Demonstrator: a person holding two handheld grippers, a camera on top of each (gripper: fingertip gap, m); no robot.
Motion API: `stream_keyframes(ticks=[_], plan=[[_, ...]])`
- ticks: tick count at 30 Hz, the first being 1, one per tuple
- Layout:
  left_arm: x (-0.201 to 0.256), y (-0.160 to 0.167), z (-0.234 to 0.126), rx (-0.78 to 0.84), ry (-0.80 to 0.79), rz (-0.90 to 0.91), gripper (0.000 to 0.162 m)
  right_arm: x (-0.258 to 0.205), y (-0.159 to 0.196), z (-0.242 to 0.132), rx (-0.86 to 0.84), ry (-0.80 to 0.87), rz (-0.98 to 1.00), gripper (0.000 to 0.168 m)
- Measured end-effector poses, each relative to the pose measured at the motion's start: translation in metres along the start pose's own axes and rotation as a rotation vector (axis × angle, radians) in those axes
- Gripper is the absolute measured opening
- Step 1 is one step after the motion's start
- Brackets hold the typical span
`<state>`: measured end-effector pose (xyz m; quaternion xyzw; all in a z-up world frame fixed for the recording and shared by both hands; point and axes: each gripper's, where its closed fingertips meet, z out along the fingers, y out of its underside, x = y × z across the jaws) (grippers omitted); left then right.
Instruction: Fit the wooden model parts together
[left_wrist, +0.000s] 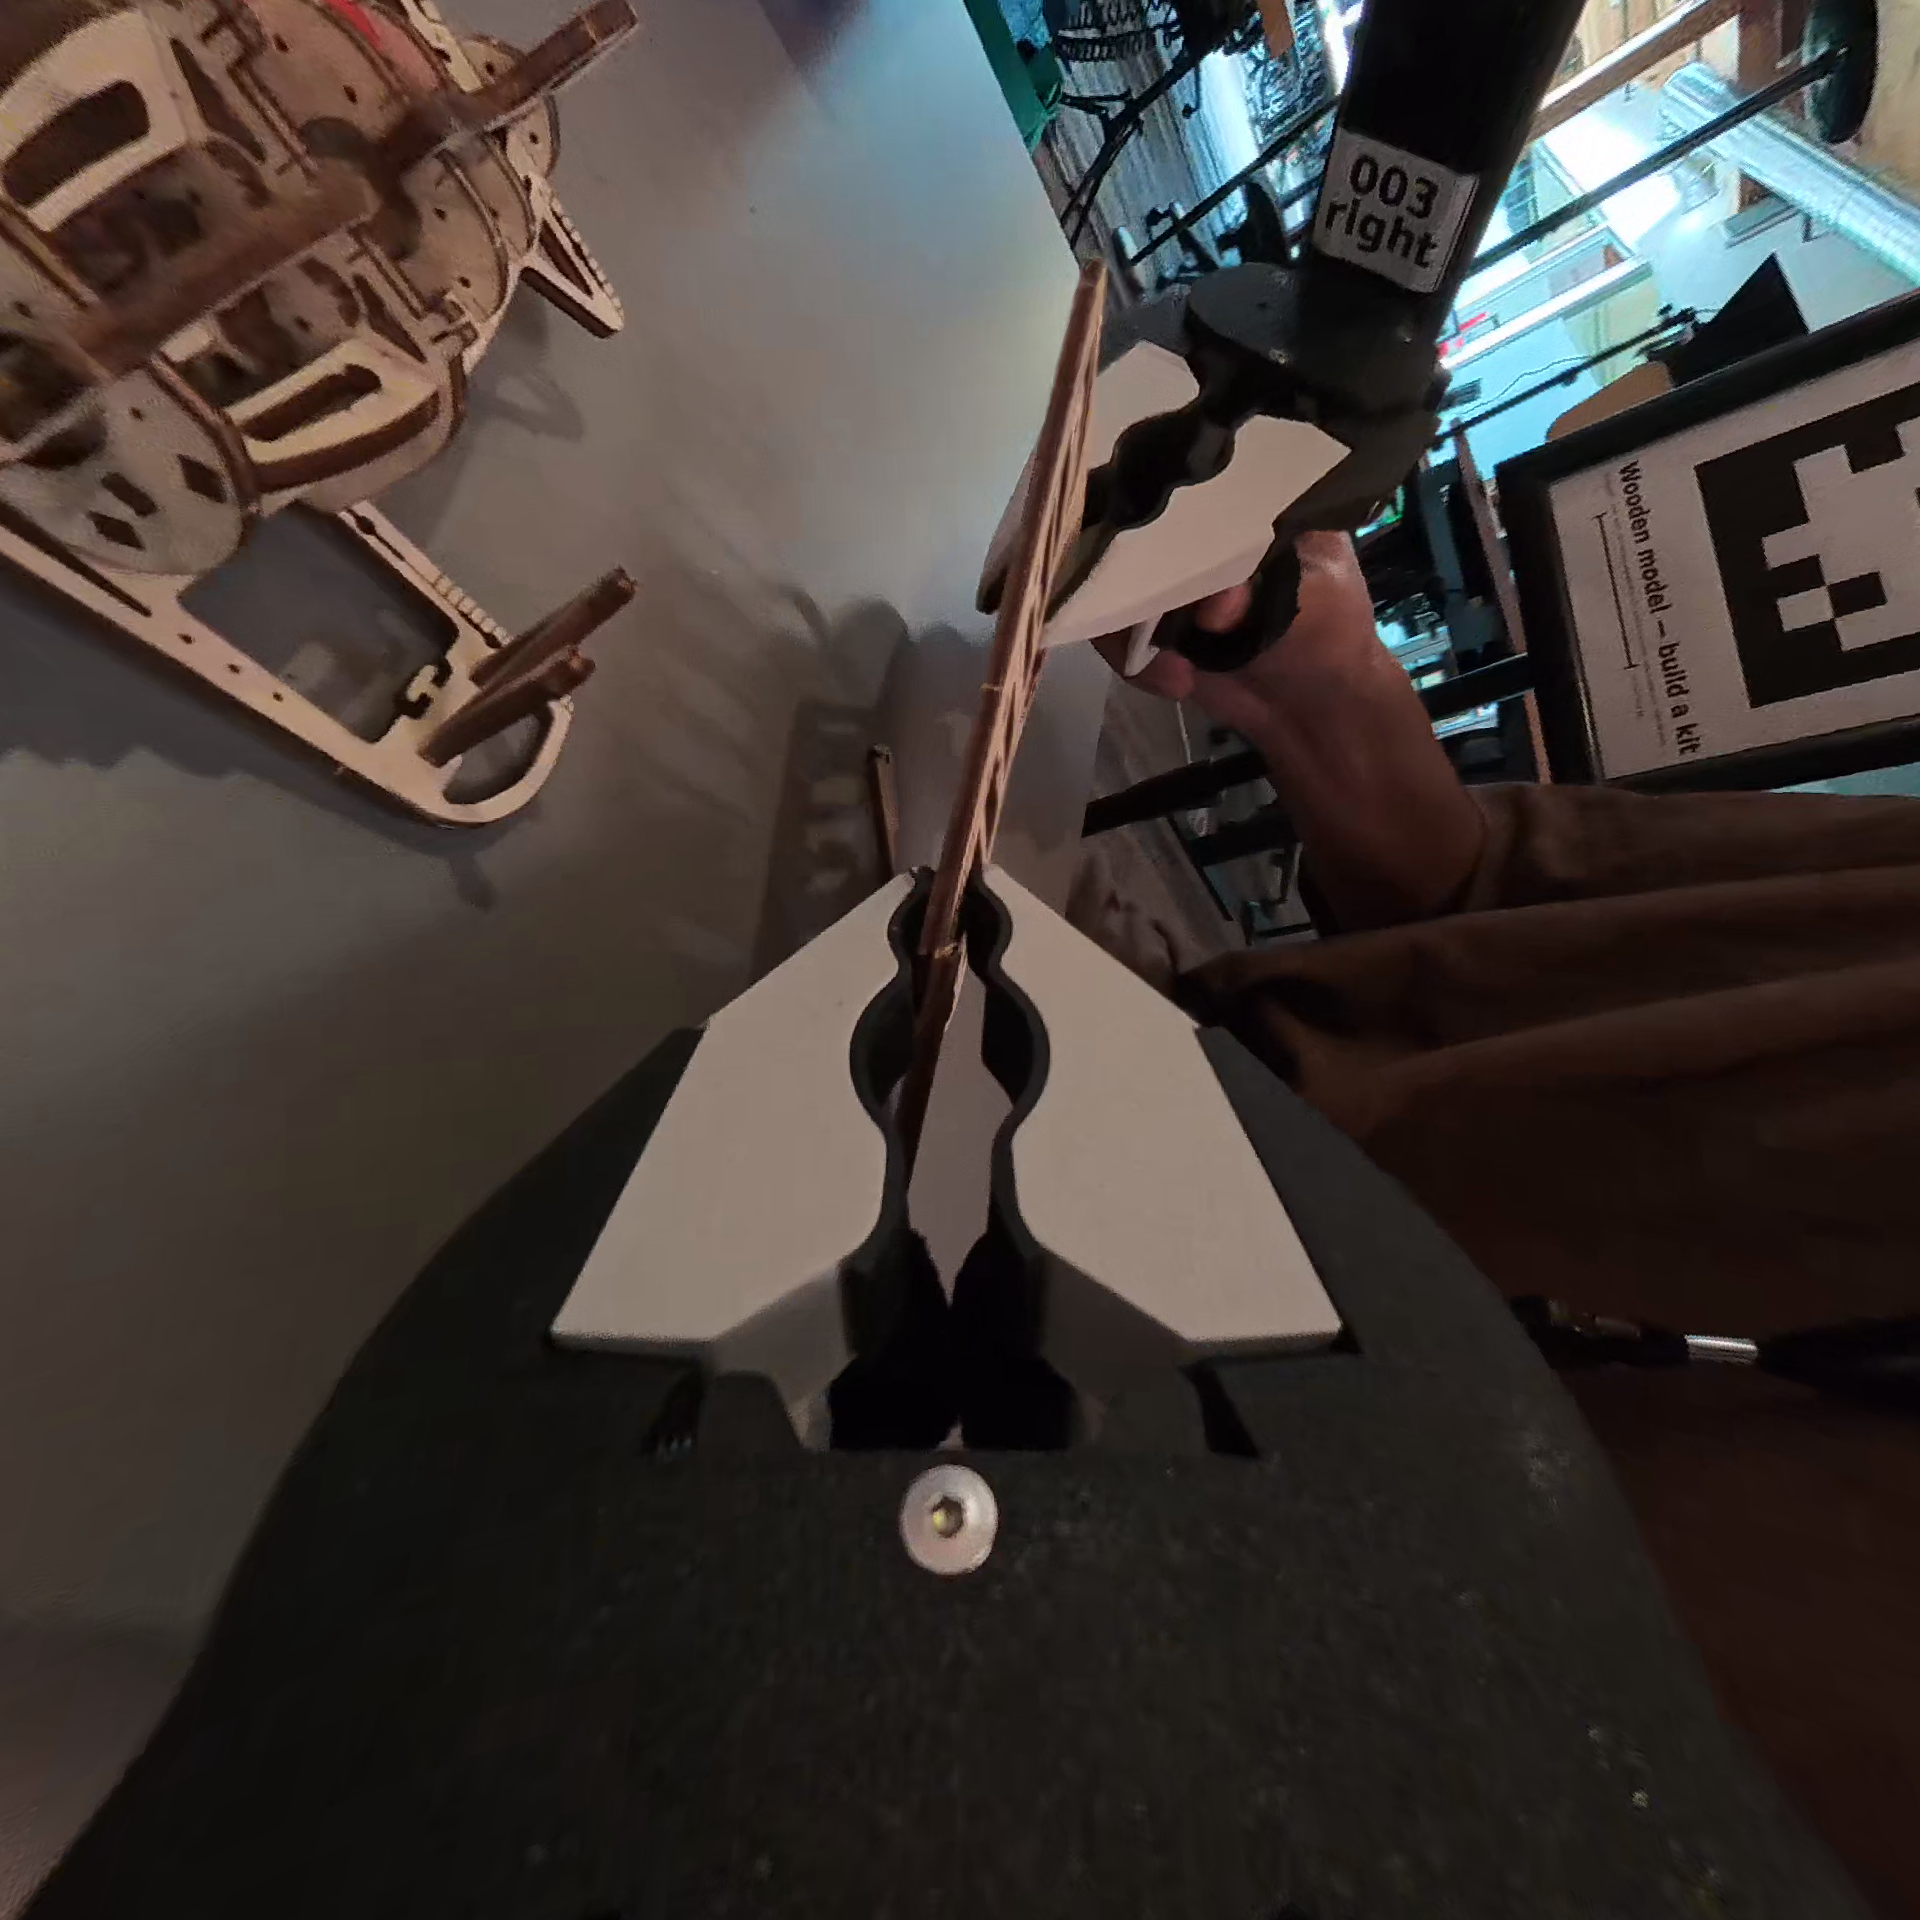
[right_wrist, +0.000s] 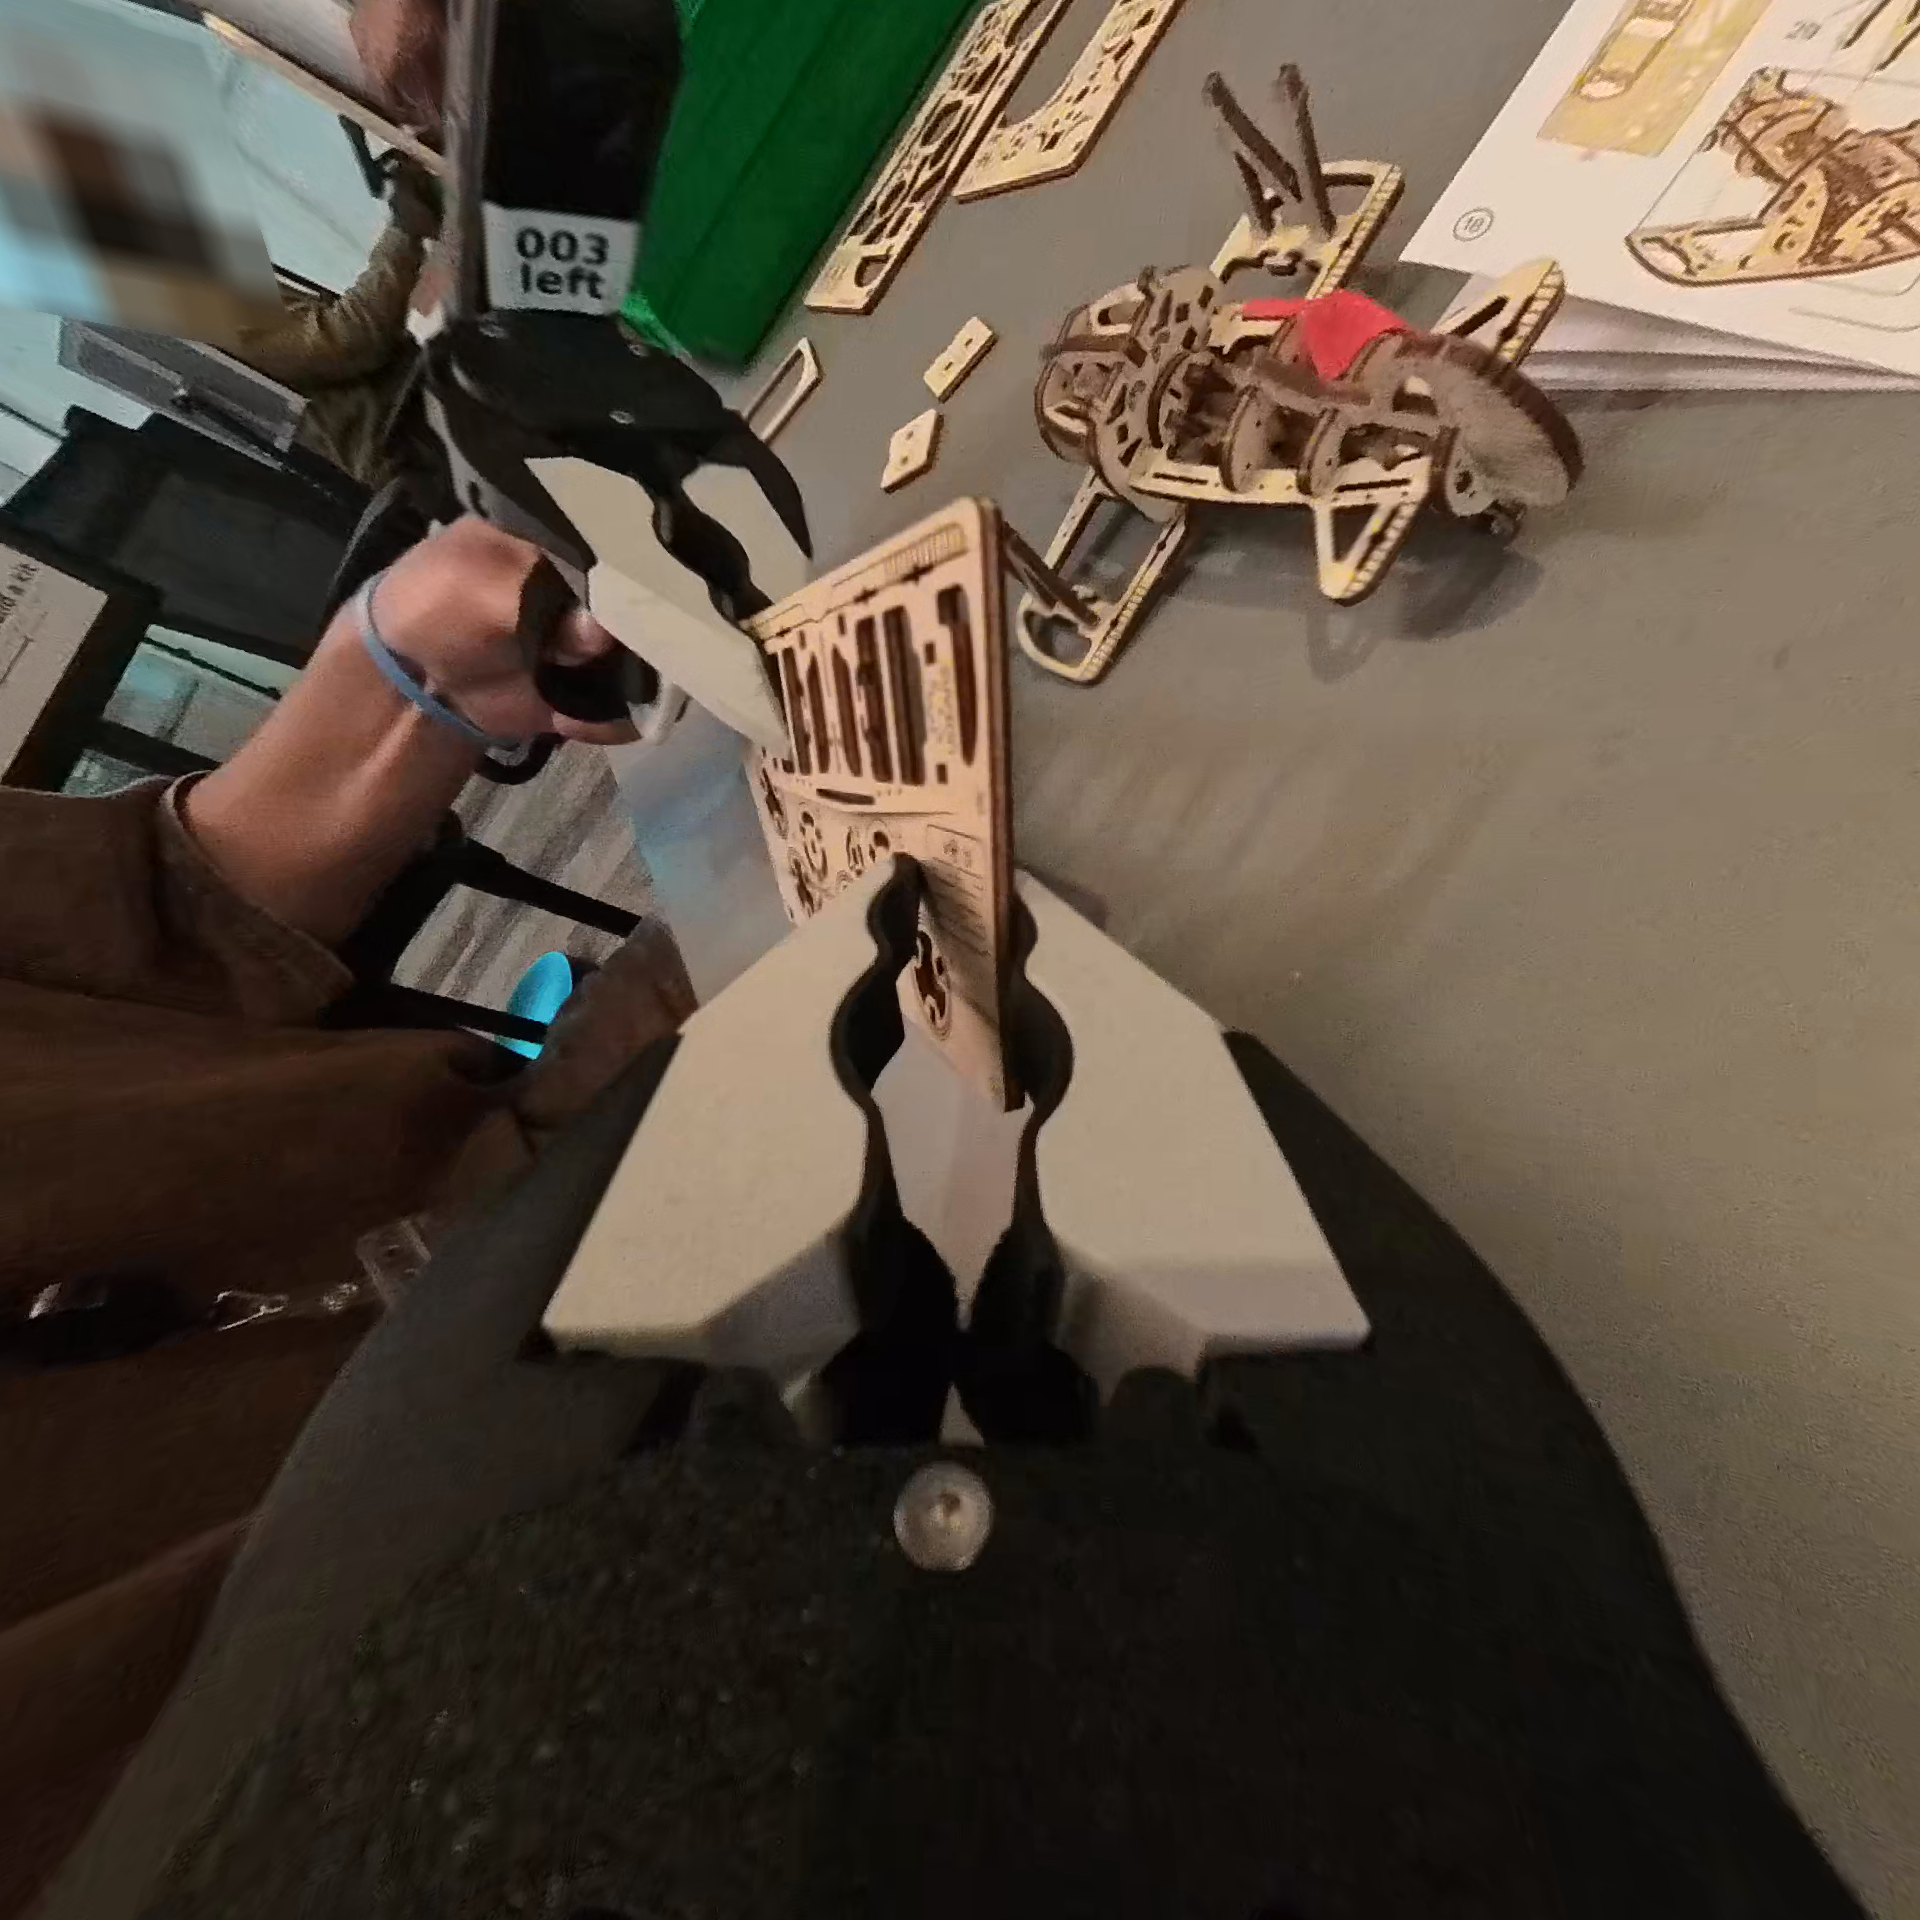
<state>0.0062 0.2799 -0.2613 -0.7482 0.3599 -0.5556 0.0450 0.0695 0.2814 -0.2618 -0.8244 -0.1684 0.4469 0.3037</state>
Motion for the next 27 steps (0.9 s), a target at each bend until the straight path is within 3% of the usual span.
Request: stream_keyframes(ticks=[4,8,10,13,15,20,27], plan=[[0.001,0.000,-0.003,0.012,-0.016,0.007,0.003,-0.002,0.001,0.001,0.013,-0.055,0.037,0.012],[0.014,-0.001,-0.007,0.068,0.141,-0.074,0.001,-0.015,-0.001,-0.011,0.033,-0.198,0.060,0.012],[0.011,0.009,-0.001,0.005,0.087,0.001,0.001,-0.022,-0.008,-0.009,0.054,-0.258,0.136,0.059],[0.006,0.012,0.007,-0.012,0.071,0.006,0.000,0.002,-0.002,0.005,0.046,-0.096,0.148,0.053],[-0.001,0.014,0.011,-0.011,0.079,-0.047,0.000,0.014,0.008,0.018,0.010,-0.009,0.163,0.072],[-0.005,0.015,0.016,0.035,0.127,-0.114,0.000,0.030,0.007,0.022,0.001,0.232,0.061,0.060],[-0.006,0.018,0.022,0.026,0.147,-0.171,0.001,0.038,0.001,0.028,-0.035,0.408,-0.012,0.077]])
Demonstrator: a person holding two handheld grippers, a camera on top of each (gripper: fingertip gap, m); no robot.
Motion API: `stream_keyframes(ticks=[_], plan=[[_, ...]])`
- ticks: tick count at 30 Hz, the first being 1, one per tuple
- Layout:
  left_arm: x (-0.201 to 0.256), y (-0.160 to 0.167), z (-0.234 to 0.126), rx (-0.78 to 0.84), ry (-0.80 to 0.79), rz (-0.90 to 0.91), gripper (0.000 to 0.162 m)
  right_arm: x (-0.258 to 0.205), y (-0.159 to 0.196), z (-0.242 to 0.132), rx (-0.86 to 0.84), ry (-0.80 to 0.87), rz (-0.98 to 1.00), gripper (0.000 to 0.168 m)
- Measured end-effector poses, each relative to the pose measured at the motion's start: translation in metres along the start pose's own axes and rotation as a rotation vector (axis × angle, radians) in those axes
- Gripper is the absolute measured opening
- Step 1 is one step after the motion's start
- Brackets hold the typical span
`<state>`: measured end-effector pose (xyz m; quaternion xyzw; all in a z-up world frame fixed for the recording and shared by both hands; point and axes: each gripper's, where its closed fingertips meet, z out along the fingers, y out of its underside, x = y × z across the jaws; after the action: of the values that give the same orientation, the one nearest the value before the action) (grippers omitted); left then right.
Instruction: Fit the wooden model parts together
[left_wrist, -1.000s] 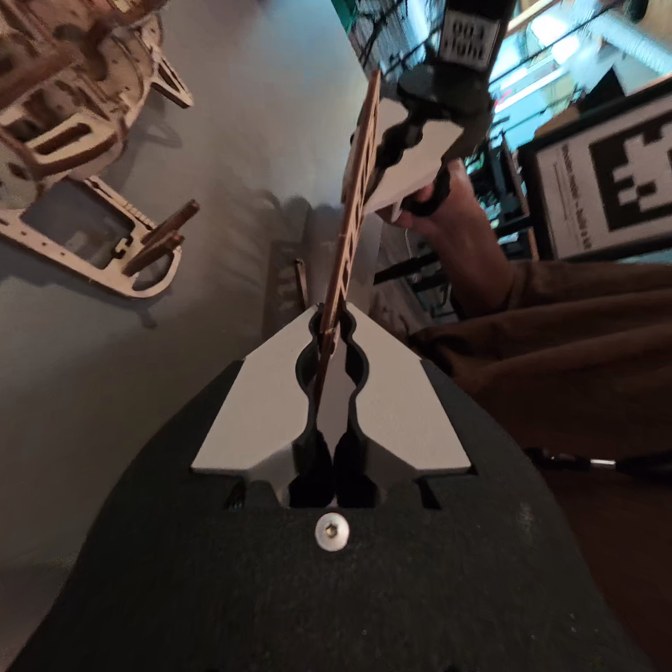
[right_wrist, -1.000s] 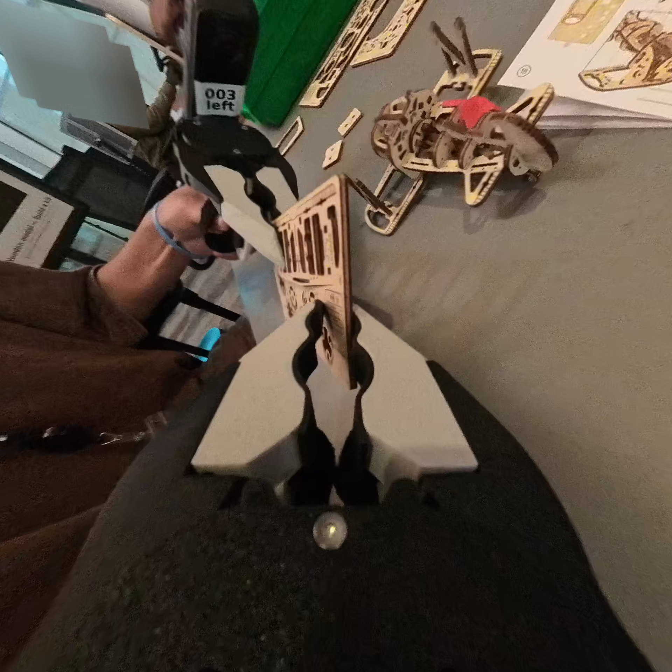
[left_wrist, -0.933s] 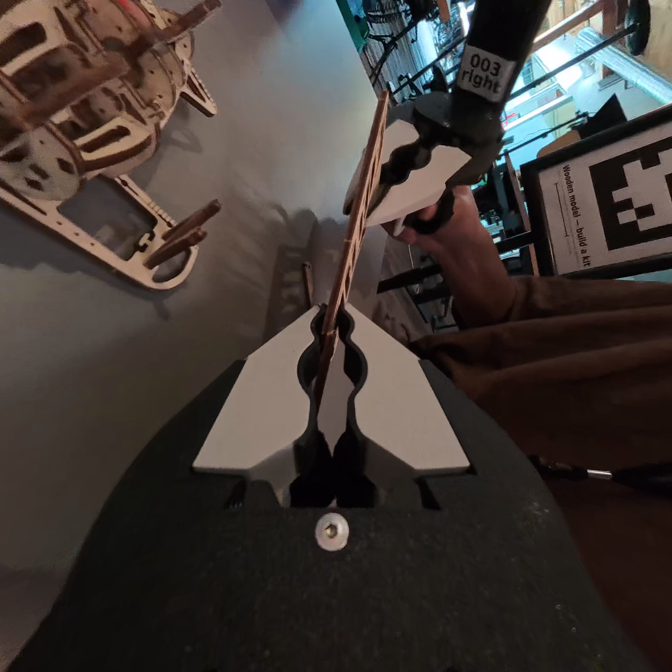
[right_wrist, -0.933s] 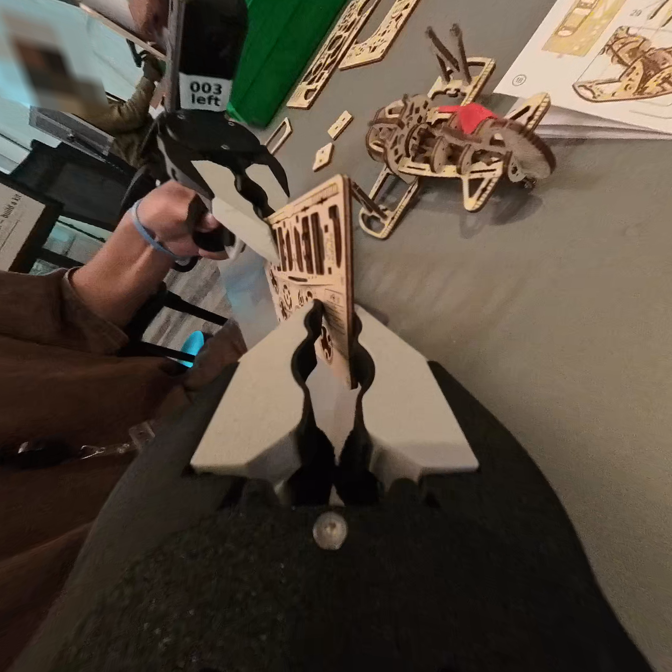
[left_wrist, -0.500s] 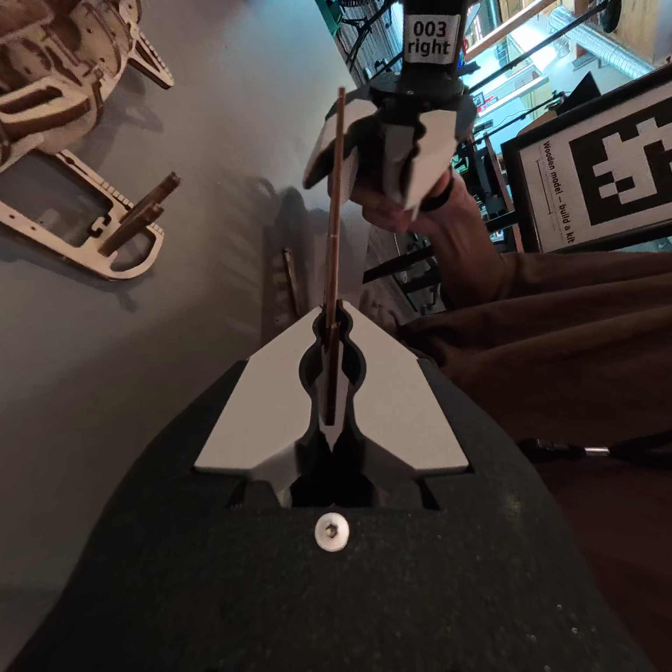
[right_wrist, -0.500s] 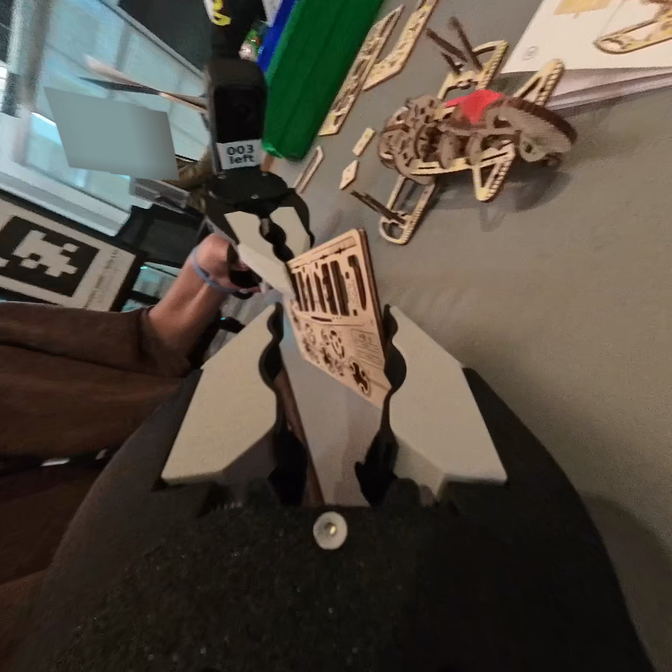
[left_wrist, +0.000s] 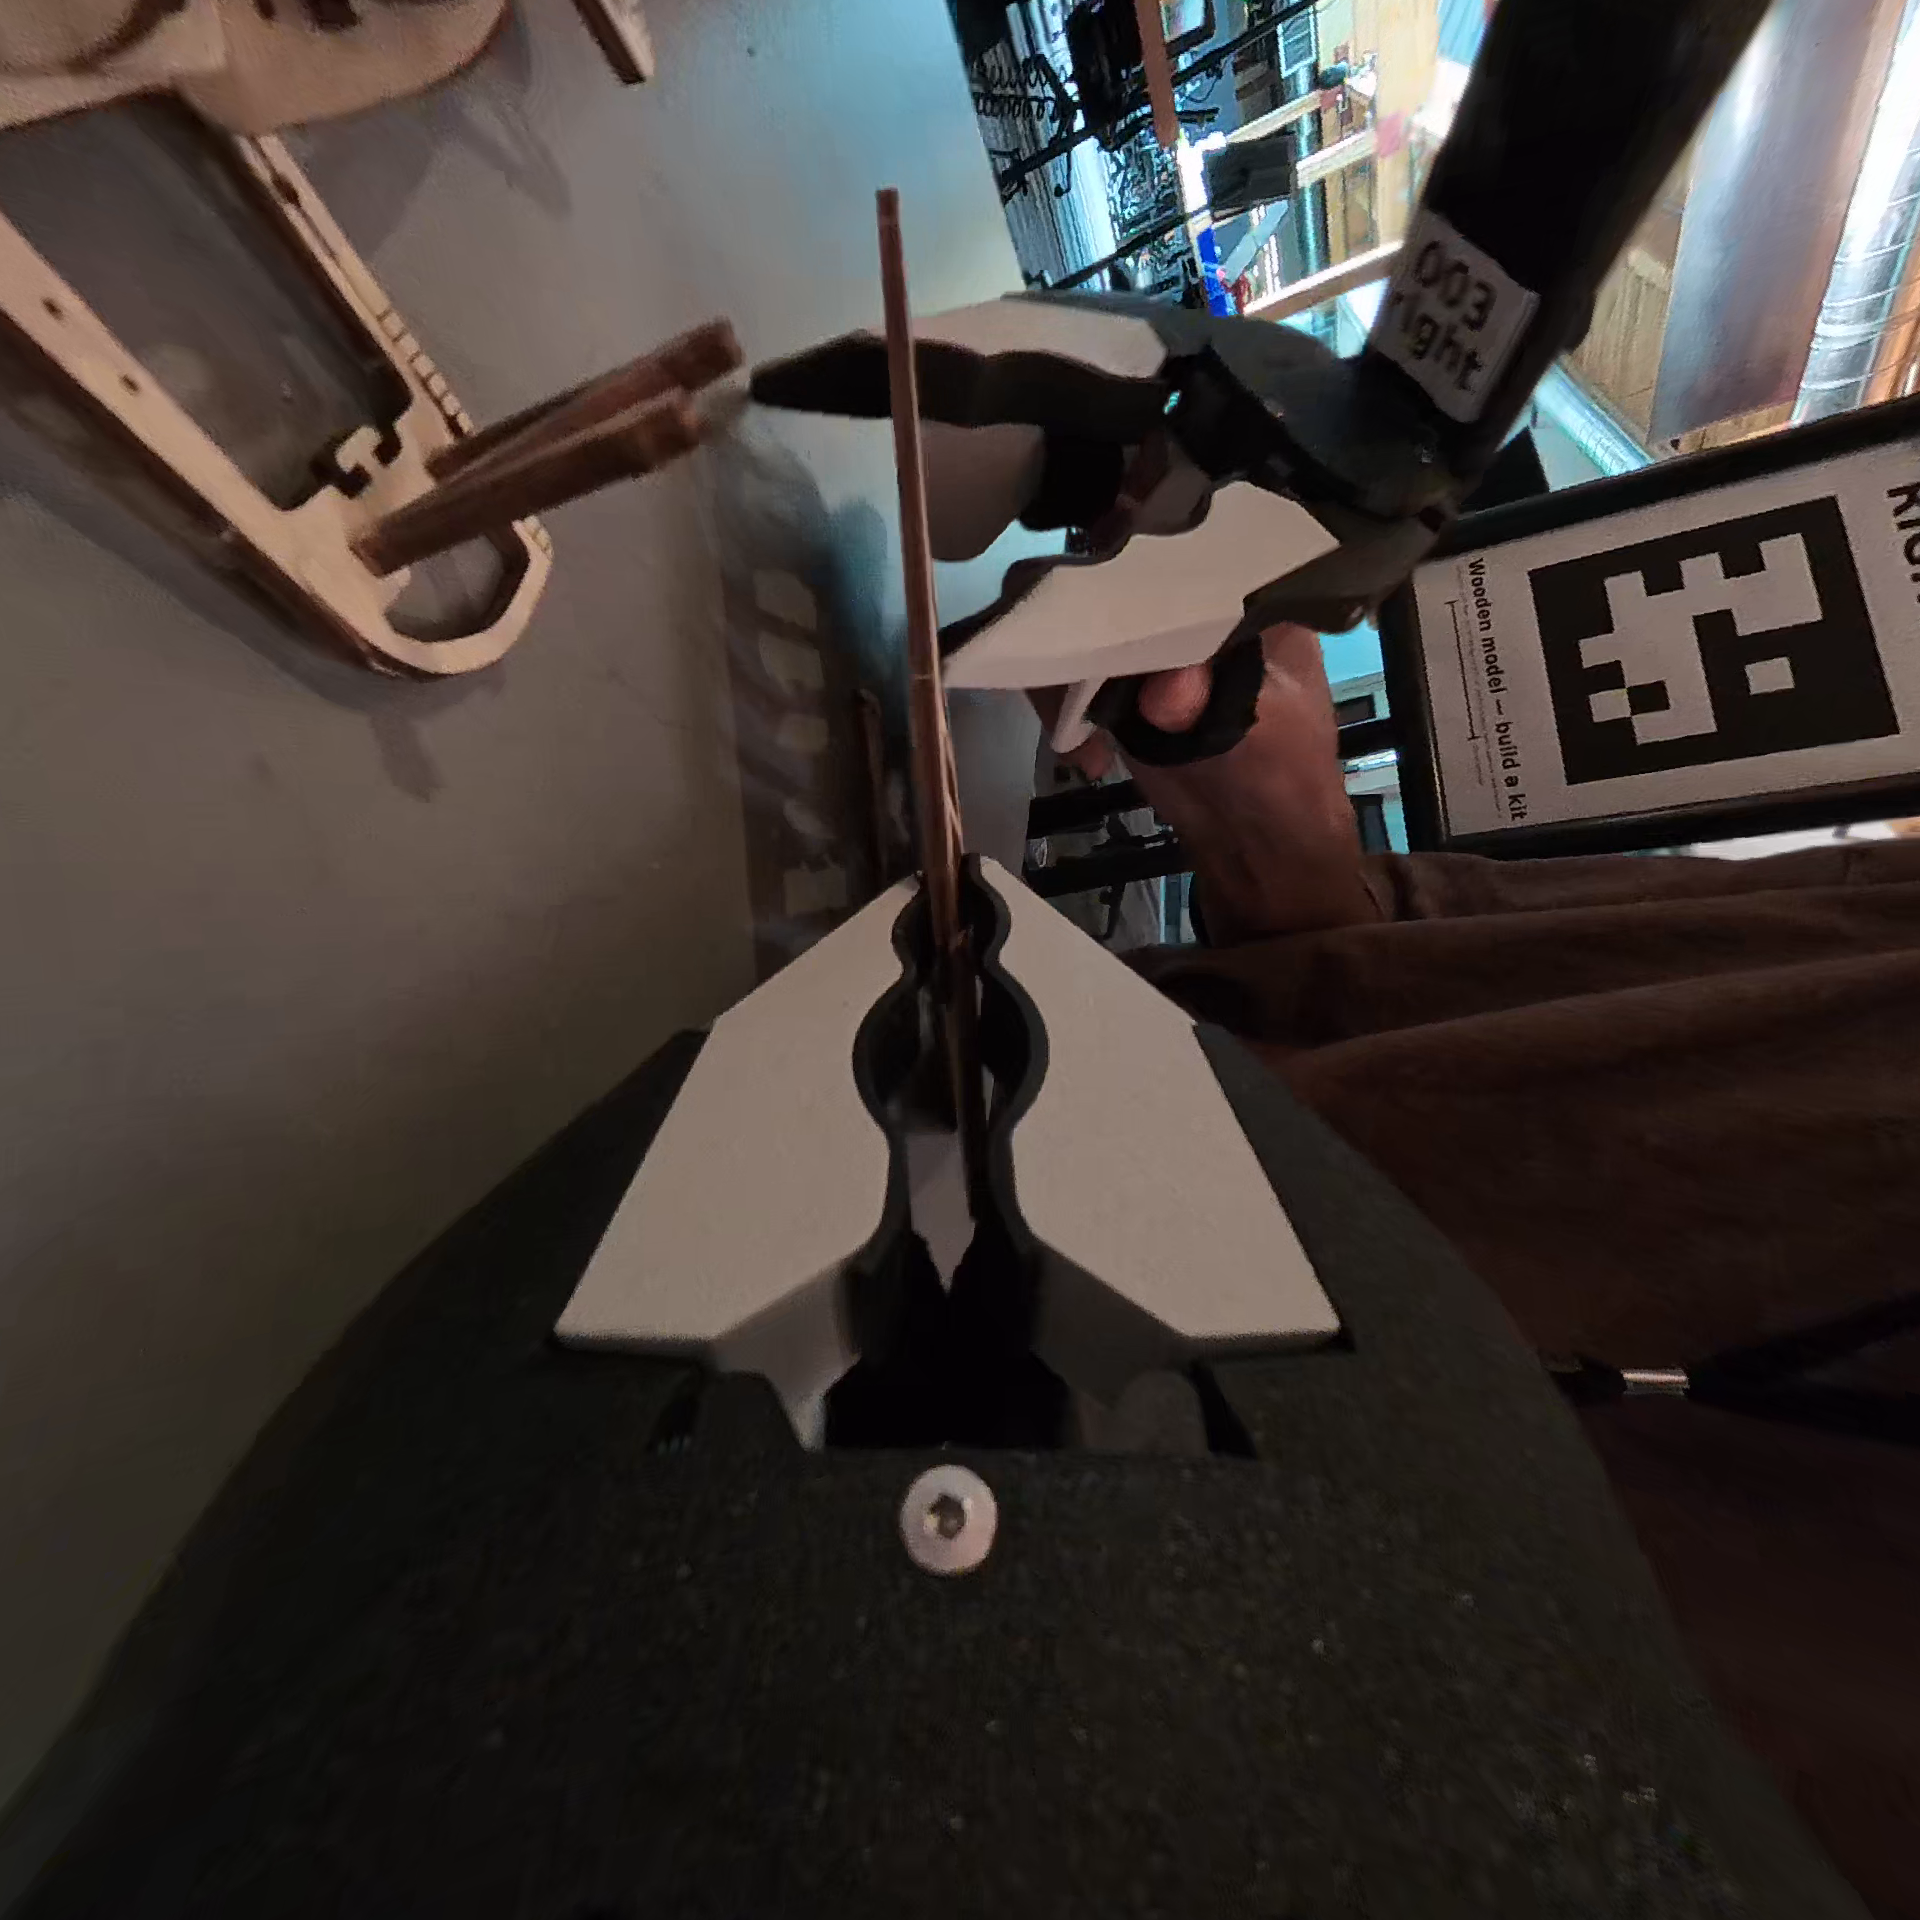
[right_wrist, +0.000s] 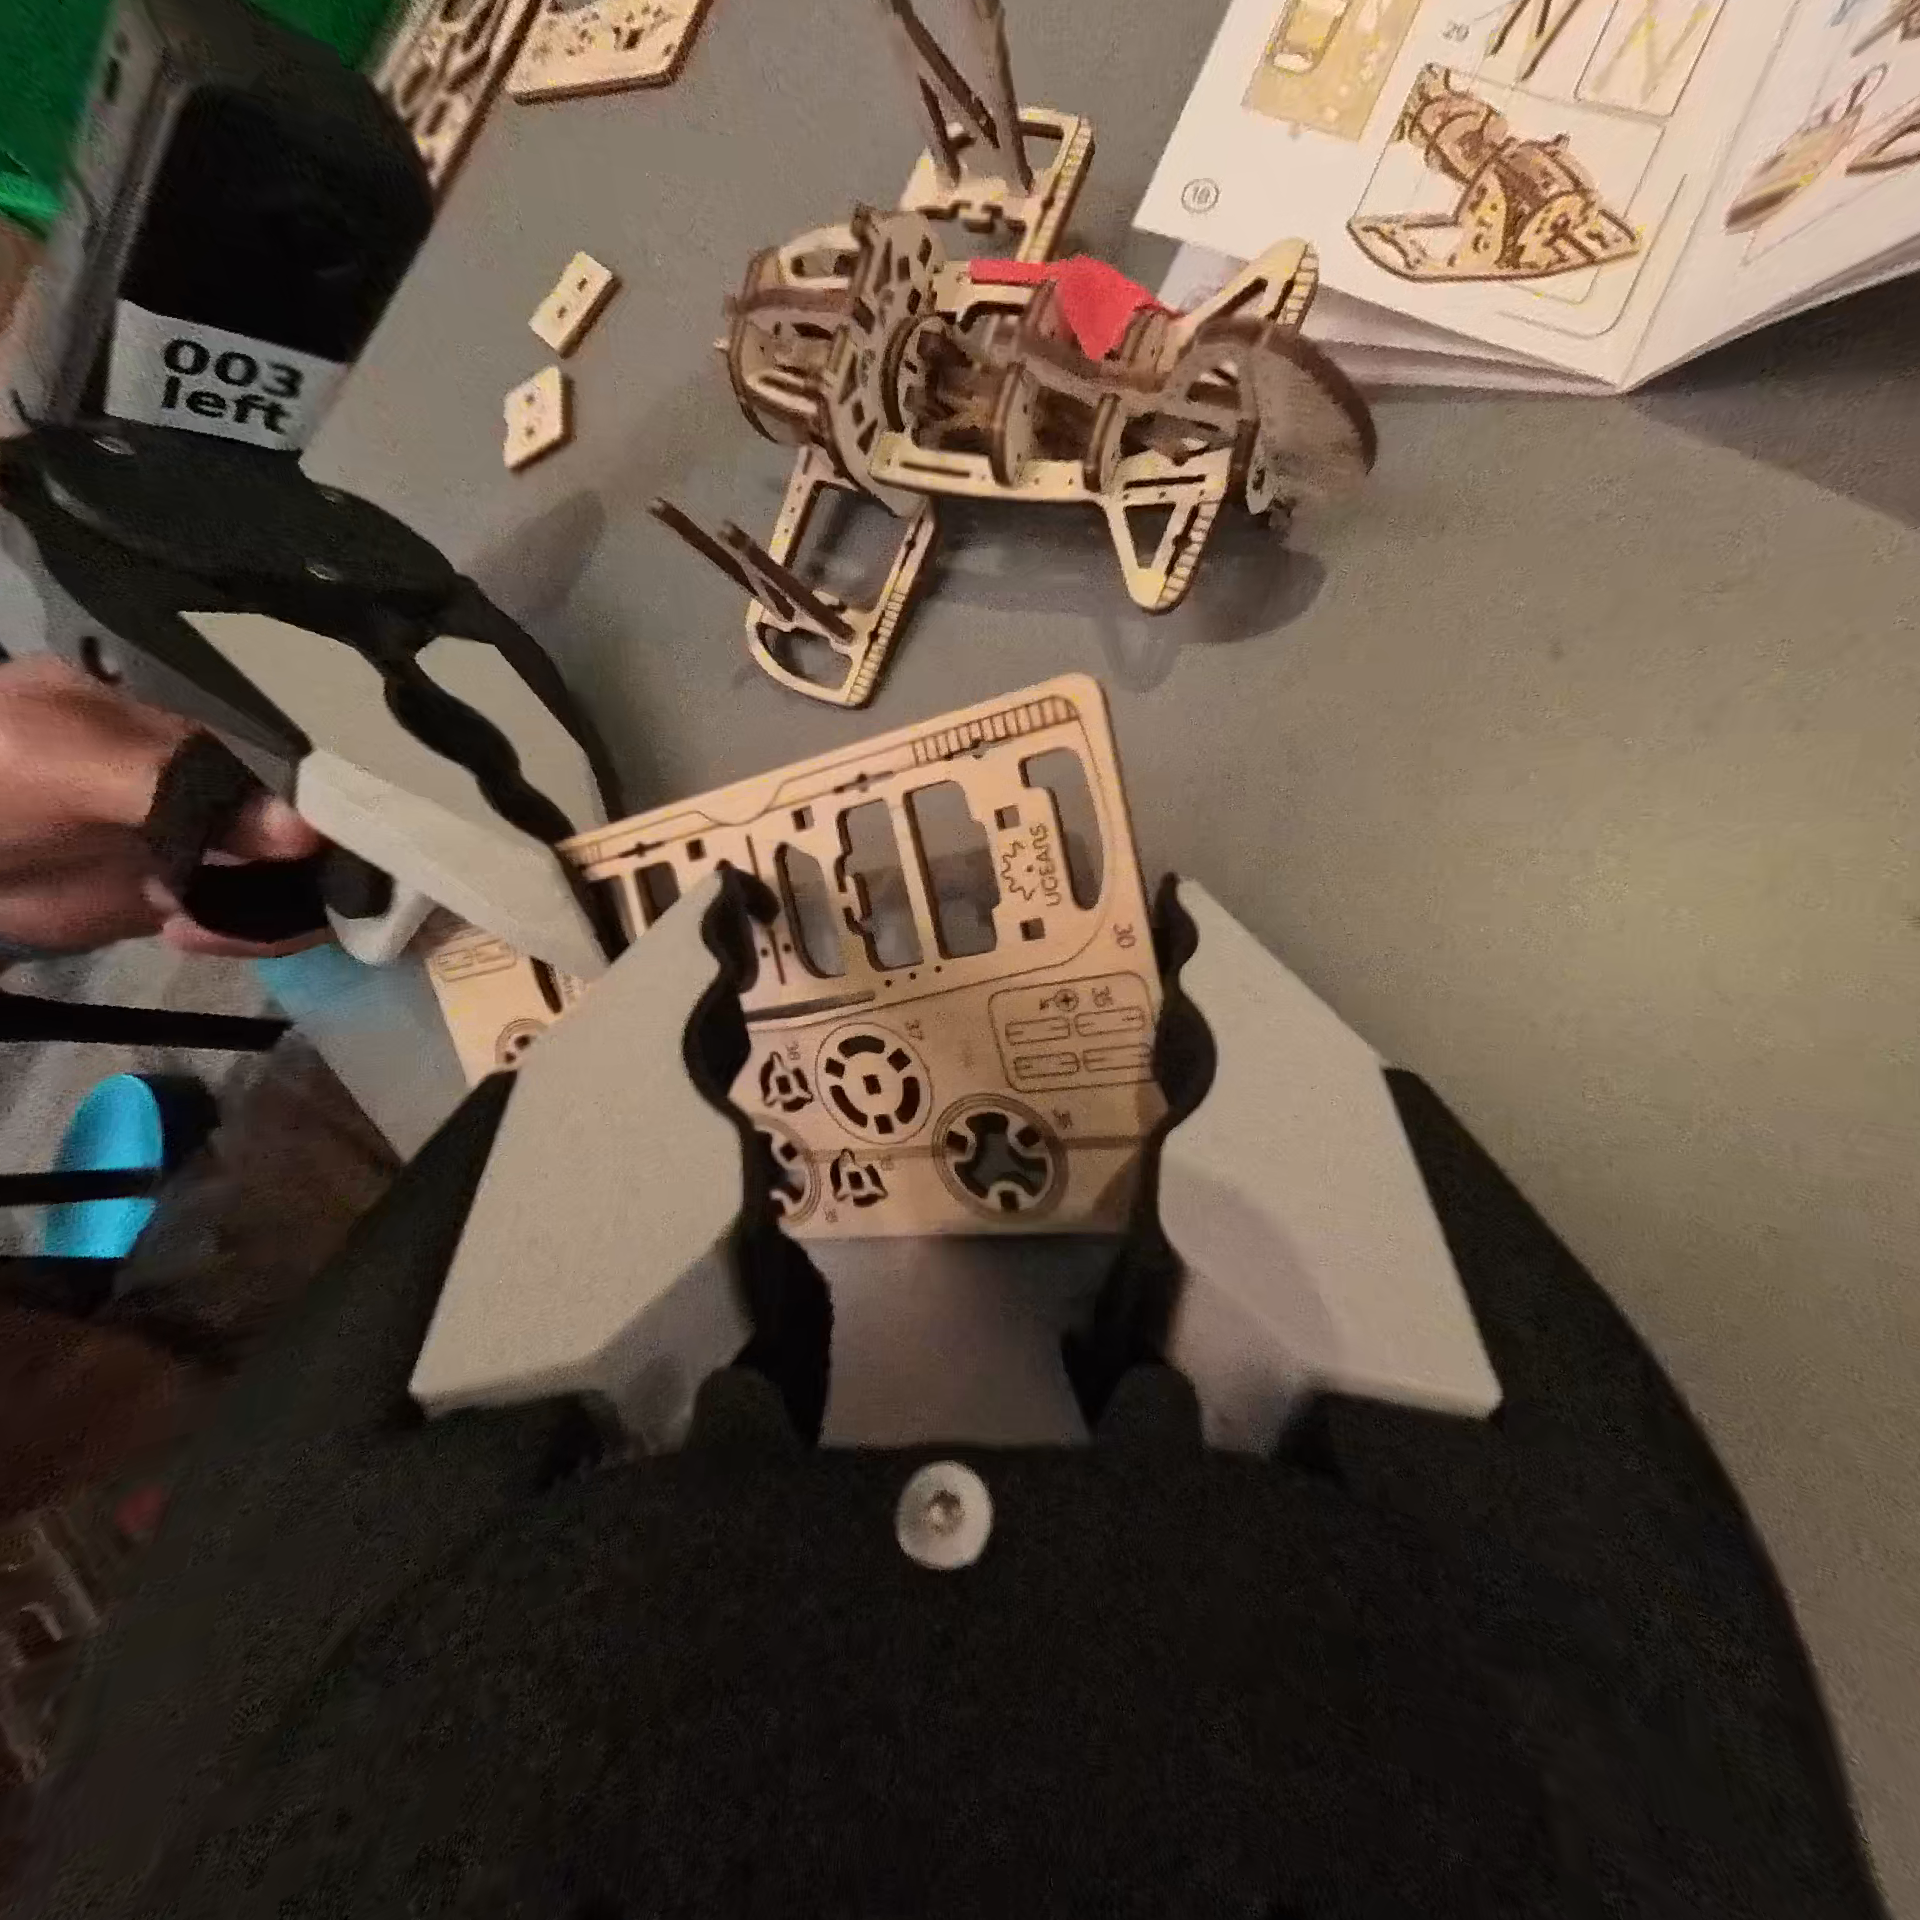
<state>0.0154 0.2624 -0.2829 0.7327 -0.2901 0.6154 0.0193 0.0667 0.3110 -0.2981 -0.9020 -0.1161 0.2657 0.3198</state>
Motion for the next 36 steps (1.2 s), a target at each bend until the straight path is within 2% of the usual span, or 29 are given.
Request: stream_keyframes(ticks=[6,10,11,12,15,17,19,22,25,27,29,32,34,36], plan=[[-0.007,0.003,0.002,0.003,-0.035,-0.039,0.002,0.002,-0.003,0.006,-0.013,0.045,-0.071,0.079],[0.000,0.014,0.003,-0.029,-0.005,-0.032,0.001,-0.017,-0.007,0.005,-0.027,-0.150,0.066,0.090],[0.003,0.018,0.004,-0.038,0.001,-0.021,0.001,-0.018,-0.006,0.005,-0.038,-0.168,0.074,0.081],[0.004,0.022,0.004,-0.047,-0.004,-0.003,0.001,-0.017,-0.004,0.006,-0.054,-0.156,0.038,0.075],[0.004,0.023,0.003,-0.044,-0.020,0.021,0.001,-0.020,0.001,0.007,-0.095,-0.142,-0.077,0.080],[0.008,0.025,0.002,-0.047,-0.030,0.088,0.001,-0.026,0.002,0.007,-0.113,-0.196,-0.080,0.082],[0.013,0.029,-0.001,-0.059,-0.039,0.179,0.002,-0.035,-0.003,0.002,-0.096,-0.274,-0.095,0.076],[0.020,0.038,-0.011,-0.105,-0.006,0.258,0.002,-0.056,-0.012,-0.016,-0.080,-0.492,-0.110,0.047],[0.025,0.039,-0.020,-0.122,0.048,0.271,0.000,-0.064,-0.016,-0.034,-0.118,-0.660,-0.032,0.018],[0.024,0.044,-0.019,-0.162,0.044,0.297,0.000,-0.067,-0.015,-0.036,-0.129,-0.710,0.019,0.027],[0.022,0.044,-0.016,-0.177,0.044,0.284,0.000,-0.067,-0.002,-0.032,-0.181,-0.687,0.000,0.021],[0.021,0.045,-0.013,-0.189,0.044,0.275,0.000,-0.068,-0.012,-0.036,-0.071,-0.748,0.117,0.009],[0.013,0.046,-0.010,-0.197,-0.009,0.268,0.001,-0.066,-0.011,-0.033,-0.050,-0.763,0.204,0.009],[0.005,0.056,-0.003,-0.266,-0.058,0.276,0.001,-0.067,-0.004,-0.027,-0.042,-0.740,0.180,0.008]])
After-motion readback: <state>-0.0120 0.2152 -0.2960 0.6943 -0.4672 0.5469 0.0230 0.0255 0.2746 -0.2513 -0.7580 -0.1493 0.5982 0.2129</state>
